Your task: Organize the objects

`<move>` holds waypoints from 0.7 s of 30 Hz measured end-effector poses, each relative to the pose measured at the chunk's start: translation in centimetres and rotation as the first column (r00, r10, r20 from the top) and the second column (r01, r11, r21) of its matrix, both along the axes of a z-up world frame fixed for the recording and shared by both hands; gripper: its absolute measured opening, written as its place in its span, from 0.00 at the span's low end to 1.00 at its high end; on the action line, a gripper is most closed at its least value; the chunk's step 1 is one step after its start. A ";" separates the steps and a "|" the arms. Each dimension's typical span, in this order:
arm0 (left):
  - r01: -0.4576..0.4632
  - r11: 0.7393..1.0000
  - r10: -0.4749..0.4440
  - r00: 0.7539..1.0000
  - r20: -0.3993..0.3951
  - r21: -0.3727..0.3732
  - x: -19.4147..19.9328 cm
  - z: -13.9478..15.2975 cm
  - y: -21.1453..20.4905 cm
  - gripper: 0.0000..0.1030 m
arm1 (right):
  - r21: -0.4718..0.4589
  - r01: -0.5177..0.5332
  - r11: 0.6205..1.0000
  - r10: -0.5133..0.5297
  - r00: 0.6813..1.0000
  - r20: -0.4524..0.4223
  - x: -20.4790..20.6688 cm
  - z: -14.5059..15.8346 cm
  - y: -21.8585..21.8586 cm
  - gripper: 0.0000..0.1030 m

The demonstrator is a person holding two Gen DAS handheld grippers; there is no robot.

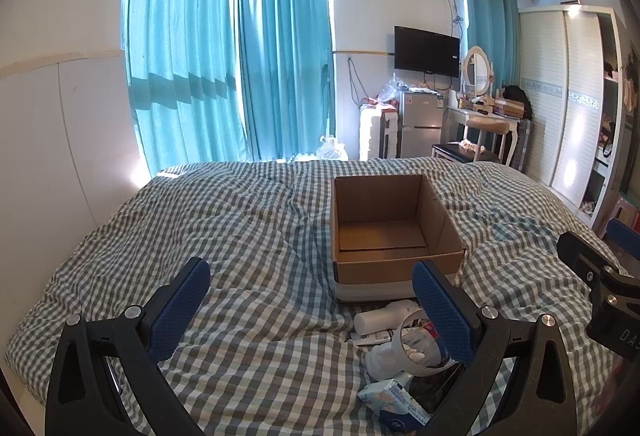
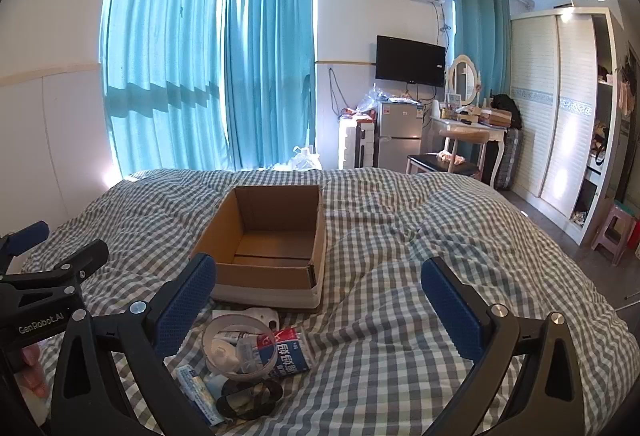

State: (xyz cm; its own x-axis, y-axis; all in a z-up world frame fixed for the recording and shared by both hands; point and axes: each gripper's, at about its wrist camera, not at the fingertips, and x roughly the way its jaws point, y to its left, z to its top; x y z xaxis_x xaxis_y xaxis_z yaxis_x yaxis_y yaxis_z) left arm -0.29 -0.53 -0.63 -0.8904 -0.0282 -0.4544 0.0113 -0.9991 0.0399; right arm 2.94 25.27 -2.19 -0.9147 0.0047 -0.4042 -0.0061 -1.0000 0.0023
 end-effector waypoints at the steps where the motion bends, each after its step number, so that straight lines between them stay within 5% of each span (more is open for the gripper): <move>1: -0.001 1.000 0.001 1.000 -0.001 0.000 0.1 0.0 0.0 1.00 | -0.002 -0.002 1.000 0.002 1.000 0.001 0.0 0.1 0.0 1.00; 21: -0.002 1.000 0.002 1.000 0.000 -0.006 0.2 -0.2 -0.1 1.00 | 0.025 -0.004 1.000 0.004 1.000 0.002 0.2 -0.3 -0.6 1.00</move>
State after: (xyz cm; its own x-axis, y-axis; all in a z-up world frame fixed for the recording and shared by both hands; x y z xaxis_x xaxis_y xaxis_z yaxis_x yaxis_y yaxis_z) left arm -0.10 -0.63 -0.83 -0.8903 -0.0326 -0.4542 0.0133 -0.9989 0.0456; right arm 3.15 24.67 -2.47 -0.9139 0.0108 -0.4058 -0.0019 -0.9998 -0.0223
